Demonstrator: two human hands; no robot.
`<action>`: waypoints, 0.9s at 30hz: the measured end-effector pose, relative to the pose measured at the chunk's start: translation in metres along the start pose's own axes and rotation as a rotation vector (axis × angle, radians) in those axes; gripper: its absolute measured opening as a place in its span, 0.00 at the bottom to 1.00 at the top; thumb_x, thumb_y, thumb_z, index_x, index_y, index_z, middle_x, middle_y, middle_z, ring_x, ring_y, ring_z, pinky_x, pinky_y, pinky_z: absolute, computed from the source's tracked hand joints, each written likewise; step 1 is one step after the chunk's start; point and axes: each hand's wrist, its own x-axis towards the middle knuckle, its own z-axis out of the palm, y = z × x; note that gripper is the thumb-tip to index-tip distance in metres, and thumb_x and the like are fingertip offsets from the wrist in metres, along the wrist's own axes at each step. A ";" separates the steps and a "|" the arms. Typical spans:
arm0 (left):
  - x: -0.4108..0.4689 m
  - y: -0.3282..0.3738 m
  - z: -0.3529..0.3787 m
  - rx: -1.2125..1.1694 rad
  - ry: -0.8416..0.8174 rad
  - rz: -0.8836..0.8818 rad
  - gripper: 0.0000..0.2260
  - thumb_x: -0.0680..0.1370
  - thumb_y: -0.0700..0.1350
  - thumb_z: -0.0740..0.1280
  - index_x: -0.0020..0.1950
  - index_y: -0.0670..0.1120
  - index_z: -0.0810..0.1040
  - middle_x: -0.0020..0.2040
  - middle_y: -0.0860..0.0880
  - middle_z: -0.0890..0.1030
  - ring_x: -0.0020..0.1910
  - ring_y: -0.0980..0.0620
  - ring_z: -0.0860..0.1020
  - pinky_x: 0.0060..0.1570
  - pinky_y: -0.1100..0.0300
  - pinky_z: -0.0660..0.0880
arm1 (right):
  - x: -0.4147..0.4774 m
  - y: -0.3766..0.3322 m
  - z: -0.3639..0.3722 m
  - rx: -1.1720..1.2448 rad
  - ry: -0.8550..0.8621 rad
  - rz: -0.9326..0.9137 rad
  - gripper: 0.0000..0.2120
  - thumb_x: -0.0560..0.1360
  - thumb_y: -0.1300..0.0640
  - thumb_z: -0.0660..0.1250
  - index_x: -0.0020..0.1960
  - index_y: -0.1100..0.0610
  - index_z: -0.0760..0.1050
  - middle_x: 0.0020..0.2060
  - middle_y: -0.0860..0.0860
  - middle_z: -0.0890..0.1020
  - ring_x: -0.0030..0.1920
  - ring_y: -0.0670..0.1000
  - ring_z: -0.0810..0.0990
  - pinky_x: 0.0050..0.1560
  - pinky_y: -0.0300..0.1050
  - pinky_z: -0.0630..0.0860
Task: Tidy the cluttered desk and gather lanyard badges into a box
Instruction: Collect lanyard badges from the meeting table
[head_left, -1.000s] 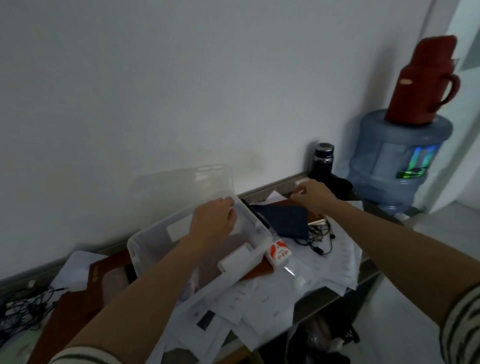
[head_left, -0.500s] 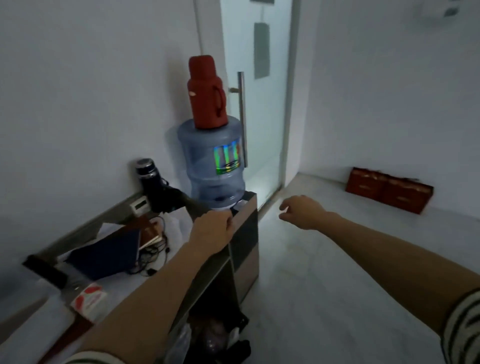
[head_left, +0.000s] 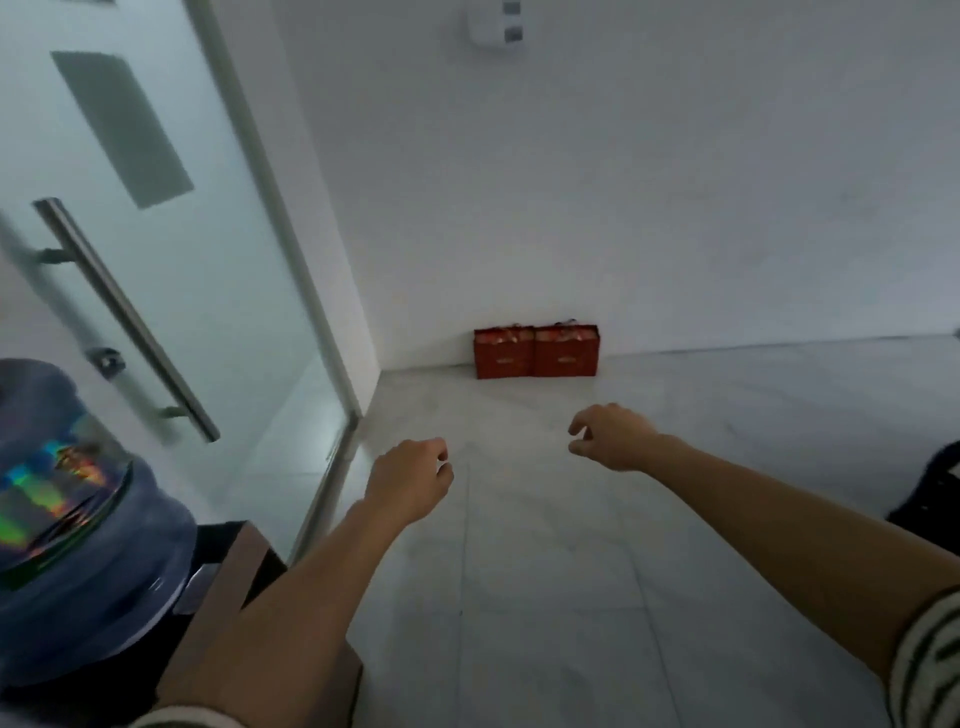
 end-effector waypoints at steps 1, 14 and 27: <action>0.020 0.006 0.005 -0.005 -0.016 0.025 0.11 0.79 0.51 0.61 0.57 0.49 0.77 0.48 0.48 0.83 0.45 0.48 0.80 0.46 0.55 0.77 | 0.008 0.012 -0.008 0.004 0.014 0.027 0.17 0.77 0.46 0.66 0.63 0.51 0.76 0.58 0.51 0.81 0.57 0.54 0.78 0.58 0.49 0.75; 0.310 0.209 0.080 0.036 -0.218 0.522 0.12 0.78 0.52 0.61 0.58 0.49 0.77 0.50 0.49 0.81 0.47 0.48 0.79 0.41 0.57 0.71 | 0.062 0.255 -0.078 0.137 0.104 0.601 0.17 0.77 0.45 0.64 0.64 0.50 0.75 0.58 0.51 0.80 0.58 0.54 0.78 0.58 0.50 0.76; 0.540 0.467 0.140 0.013 -0.297 0.703 0.14 0.78 0.53 0.61 0.61 0.51 0.77 0.54 0.47 0.82 0.52 0.46 0.79 0.51 0.54 0.76 | 0.171 0.524 -0.176 0.219 0.178 0.759 0.19 0.77 0.45 0.65 0.65 0.51 0.74 0.59 0.51 0.80 0.56 0.54 0.79 0.56 0.49 0.76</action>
